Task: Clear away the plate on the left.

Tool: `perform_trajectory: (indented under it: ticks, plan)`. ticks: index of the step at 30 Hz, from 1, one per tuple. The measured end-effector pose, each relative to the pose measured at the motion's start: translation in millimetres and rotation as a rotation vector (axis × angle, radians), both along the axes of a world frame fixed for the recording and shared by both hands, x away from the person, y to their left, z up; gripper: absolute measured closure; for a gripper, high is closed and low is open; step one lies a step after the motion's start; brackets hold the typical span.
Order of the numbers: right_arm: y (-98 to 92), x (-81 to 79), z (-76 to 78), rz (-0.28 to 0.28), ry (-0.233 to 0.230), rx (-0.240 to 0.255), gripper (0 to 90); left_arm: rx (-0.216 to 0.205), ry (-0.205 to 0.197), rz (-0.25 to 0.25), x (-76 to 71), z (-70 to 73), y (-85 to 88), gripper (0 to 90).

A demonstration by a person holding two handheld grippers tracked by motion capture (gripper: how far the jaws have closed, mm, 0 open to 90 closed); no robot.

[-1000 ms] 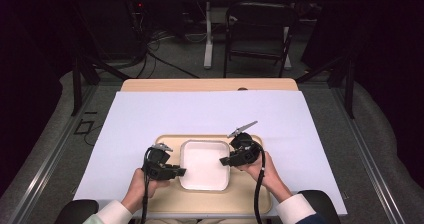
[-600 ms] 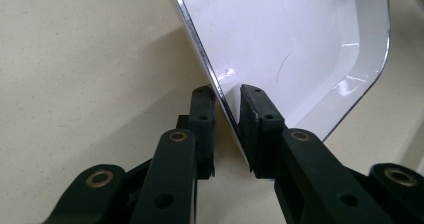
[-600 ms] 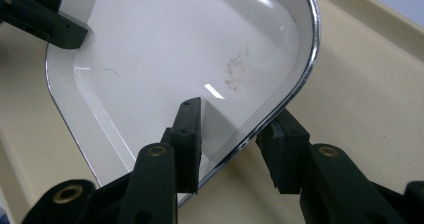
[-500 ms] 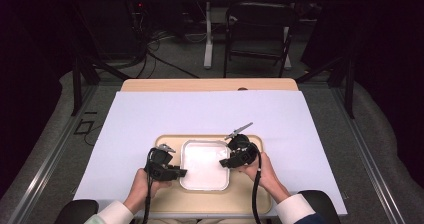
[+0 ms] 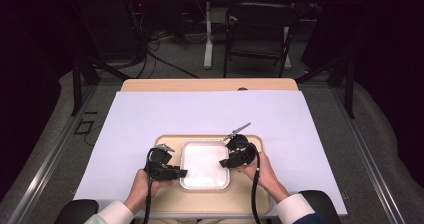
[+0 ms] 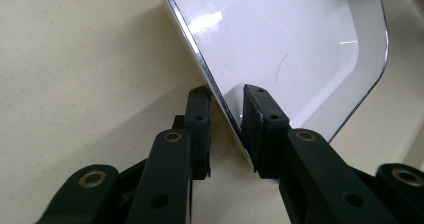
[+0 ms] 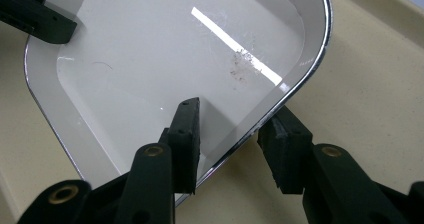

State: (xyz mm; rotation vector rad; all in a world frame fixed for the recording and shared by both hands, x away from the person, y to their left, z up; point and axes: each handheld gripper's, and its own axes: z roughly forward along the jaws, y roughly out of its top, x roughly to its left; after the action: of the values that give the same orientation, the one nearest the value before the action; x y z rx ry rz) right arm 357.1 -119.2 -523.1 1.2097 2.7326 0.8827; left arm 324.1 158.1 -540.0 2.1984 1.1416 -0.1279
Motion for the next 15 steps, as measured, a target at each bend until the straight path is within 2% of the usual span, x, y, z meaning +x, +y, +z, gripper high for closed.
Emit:
perform_trajectory:
  ticks: [3,6,8,10,15]
  plan:
    - [1.2,0.3,-2.4,-0.007,0.012,-0.007,60.4,-0.003,0.007,0.004,0.6,-1.6,-0.3,71.0]
    - [1.6,0.8,-4.9,0.004,0.013,-0.037,60.5,0.038,-0.022,0.012,0.9,-1.2,-0.5,71.4]
    - [3.4,0.2,-8.8,0.001,0.021,-0.067,60.0,0.020,-0.008,0.022,2.1,-2.4,0.3,70.5]
    - [4.6,-0.2,-9.9,-0.001,0.020,-0.082,60.2,0.028,-0.010,0.016,2.9,-2.1,0.8,70.5]
    - [4.7,0.7,-10.5,0.005,0.006,-0.088,60.1,0.025,-0.009,0.014,2.5,-2.1,0.4,70.4]
